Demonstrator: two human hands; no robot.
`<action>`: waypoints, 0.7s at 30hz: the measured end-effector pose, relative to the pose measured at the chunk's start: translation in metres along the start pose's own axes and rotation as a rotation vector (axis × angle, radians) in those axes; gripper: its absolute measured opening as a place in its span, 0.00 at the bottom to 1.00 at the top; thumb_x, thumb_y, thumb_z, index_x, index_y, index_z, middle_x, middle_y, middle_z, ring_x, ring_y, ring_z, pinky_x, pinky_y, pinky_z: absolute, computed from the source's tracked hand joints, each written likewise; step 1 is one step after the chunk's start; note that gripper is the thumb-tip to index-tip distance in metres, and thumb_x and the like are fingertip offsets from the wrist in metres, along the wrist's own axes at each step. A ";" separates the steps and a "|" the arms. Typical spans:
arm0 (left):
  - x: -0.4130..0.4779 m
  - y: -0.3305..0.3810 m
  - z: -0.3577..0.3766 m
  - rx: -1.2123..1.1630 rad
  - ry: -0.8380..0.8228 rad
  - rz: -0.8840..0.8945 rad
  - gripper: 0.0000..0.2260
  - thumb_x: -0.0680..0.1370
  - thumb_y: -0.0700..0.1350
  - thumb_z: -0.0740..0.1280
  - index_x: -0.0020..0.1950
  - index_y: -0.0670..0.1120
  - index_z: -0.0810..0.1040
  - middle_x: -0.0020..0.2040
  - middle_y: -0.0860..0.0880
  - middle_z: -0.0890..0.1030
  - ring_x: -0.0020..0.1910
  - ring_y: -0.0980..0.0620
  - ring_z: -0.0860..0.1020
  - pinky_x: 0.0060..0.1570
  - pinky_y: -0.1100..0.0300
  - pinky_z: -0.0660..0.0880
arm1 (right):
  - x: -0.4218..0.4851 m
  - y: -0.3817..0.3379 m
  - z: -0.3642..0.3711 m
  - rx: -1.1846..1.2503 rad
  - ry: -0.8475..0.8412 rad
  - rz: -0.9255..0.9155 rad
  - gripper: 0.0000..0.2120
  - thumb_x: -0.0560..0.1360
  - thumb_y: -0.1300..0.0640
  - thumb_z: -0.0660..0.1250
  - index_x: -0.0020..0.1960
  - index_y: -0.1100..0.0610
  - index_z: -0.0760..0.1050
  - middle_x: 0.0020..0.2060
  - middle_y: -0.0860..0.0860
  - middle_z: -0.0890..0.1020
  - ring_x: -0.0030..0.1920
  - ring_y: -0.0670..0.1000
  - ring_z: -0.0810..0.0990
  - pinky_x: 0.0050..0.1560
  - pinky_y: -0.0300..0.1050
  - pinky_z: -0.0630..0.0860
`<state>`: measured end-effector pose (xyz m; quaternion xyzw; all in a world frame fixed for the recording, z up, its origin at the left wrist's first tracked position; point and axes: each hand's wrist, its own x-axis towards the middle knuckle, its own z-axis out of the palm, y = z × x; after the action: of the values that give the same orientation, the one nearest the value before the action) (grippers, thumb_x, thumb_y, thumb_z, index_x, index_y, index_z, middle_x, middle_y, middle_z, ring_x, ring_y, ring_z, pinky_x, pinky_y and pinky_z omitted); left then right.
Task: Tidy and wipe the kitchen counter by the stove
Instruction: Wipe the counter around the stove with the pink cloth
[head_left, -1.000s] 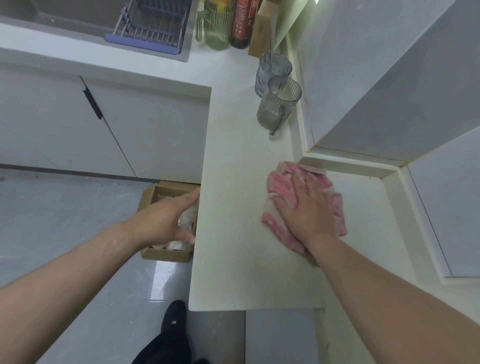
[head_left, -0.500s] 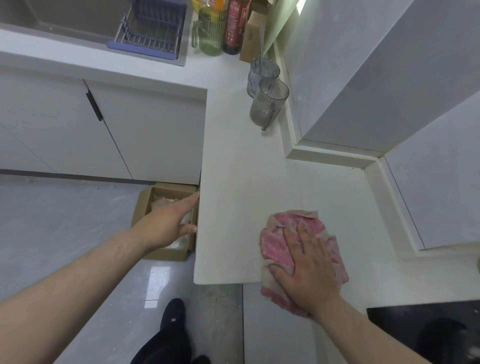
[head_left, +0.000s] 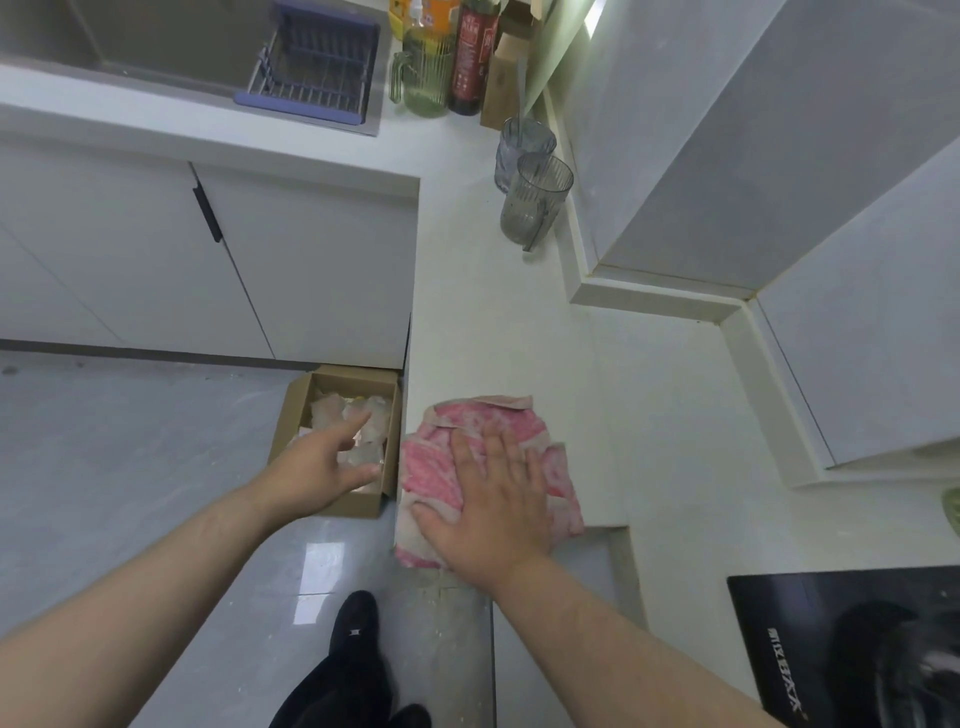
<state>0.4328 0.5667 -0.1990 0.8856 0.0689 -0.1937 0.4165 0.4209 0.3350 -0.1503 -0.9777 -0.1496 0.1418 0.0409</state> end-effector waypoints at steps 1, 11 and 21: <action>0.000 -0.001 -0.001 0.034 -0.009 0.006 0.39 0.72 0.55 0.74 0.78 0.61 0.57 0.72 0.49 0.72 0.68 0.52 0.72 0.64 0.53 0.72 | 0.001 0.000 0.000 0.003 0.007 -0.006 0.43 0.72 0.25 0.44 0.80 0.45 0.41 0.80 0.54 0.43 0.79 0.54 0.37 0.76 0.56 0.33; -0.007 0.029 0.005 0.164 -0.091 0.211 0.49 0.64 0.54 0.80 0.74 0.72 0.52 0.71 0.63 0.70 0.68 0.56 0.71 0.64 0.54 0.72 | -0.005 0.052 -0.005 0.016 0.005 -0.023 0.42 0.72 0.24 0.46 0.80 0.43 0.41 0.80 0.49 0.43 0.79 0.50 0.39 0.74 0.51 0.30; -0.011 0.033 0.006 0.228 -0.090 0.172 0.50 0.66 0.54 0.79 0.77 0.66 0.50 0.75 0.61 0.65 0.71 0.52 0.68 0.66 0.52 0.69 | -0.056 0.155 -0.018 0.072 -0.032 0.351 0.42 0.73 0.26 0.47 0.79 0.45 0.37 0.80 0.49 0.43 0.79 0.49 0.40 0.77 0.53 0.40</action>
<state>0.4302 0.5413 -0.1743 0.9202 -0.0486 -0.2034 0.3308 0.4182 0.1699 -0.1370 -0.9843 0.0279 0.1674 0.0481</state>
